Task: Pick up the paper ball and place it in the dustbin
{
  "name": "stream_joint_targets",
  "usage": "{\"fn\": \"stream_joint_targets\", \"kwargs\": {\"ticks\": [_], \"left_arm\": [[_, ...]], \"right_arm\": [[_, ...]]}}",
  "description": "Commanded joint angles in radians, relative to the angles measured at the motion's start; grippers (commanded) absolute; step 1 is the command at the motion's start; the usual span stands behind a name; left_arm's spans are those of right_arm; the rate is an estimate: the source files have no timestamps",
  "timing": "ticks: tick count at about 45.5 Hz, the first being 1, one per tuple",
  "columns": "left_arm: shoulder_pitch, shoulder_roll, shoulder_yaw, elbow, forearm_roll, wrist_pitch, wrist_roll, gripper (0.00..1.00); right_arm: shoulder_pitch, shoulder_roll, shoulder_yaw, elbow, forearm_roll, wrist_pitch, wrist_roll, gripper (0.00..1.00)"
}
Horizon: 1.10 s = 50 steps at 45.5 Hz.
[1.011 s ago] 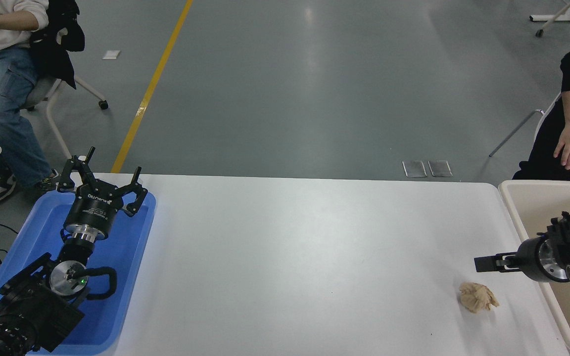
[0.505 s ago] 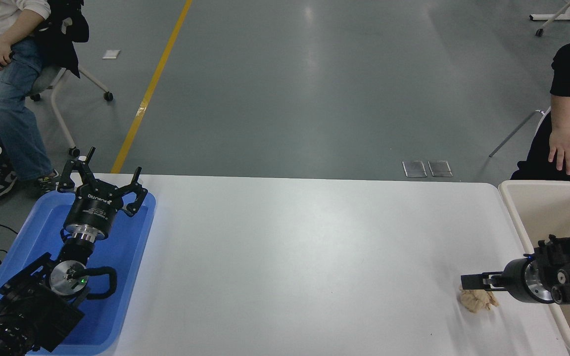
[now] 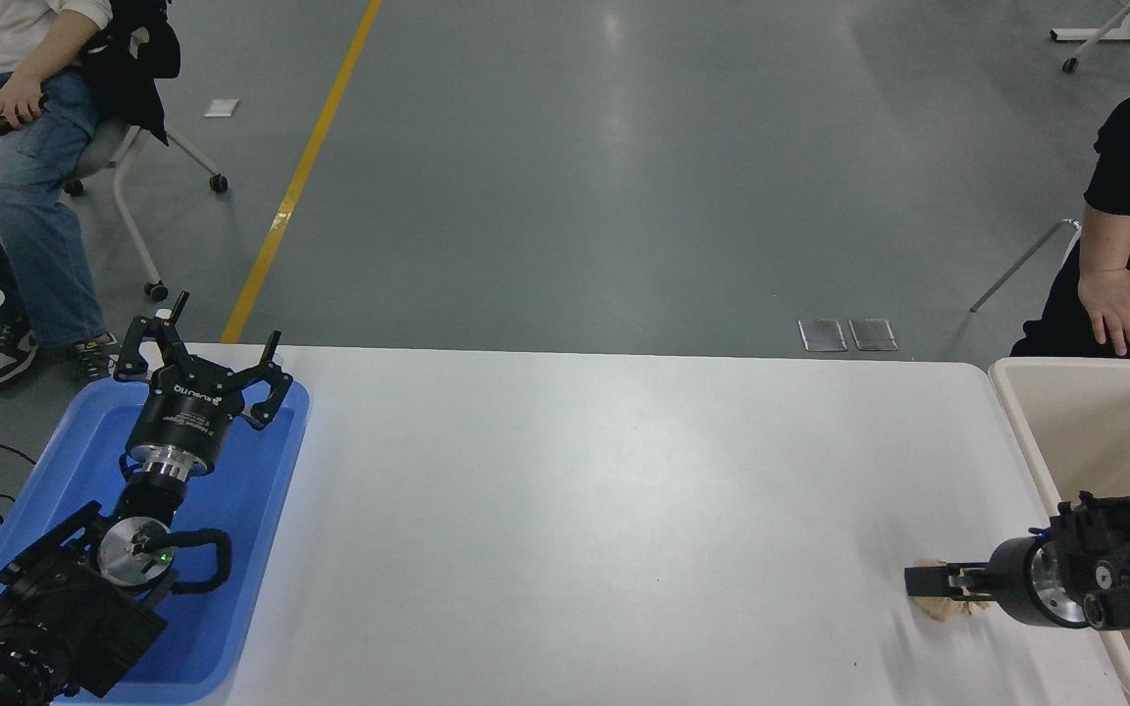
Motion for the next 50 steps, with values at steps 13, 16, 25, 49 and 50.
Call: {"fn": "stream_joint_targets", "kwargs": {"ticks": [13,16,25,49,50], "left_arm": [[0.000,0.000,0.000,0.001,0.000,0.000,0.000,1.00],[0.000,0.000,0.000,-0.001,0.000,0.000,0.000,1.00],[0.000,0.000,0.000,0.001,0.000,0.000,0.000,1.00],[0.000,-0.002,0.000,-0.001,0.000,-0.002,0.000,1.00],[0.000,0.000,0.000,0.001,0.000,0.000,0.000,1.00]], "right_arm": [[-0.088,0.051,0.020,-0.077,-0.002,-0.072,0.003,0.67],[-0.093,0.054,0.020,-0.077,-0.019,-0.072,0.005,0.51],[-0.087,0.057,0.018,-0.074,-0.110,-0.086,0.008,0.25],[0.177,-0.055,-0.109,0.026,-0.110,-0.003,0.012,0.00],[0.206,-0.063,-0.116,0.047,-0.110,0.009,0.011,0.00]]}}
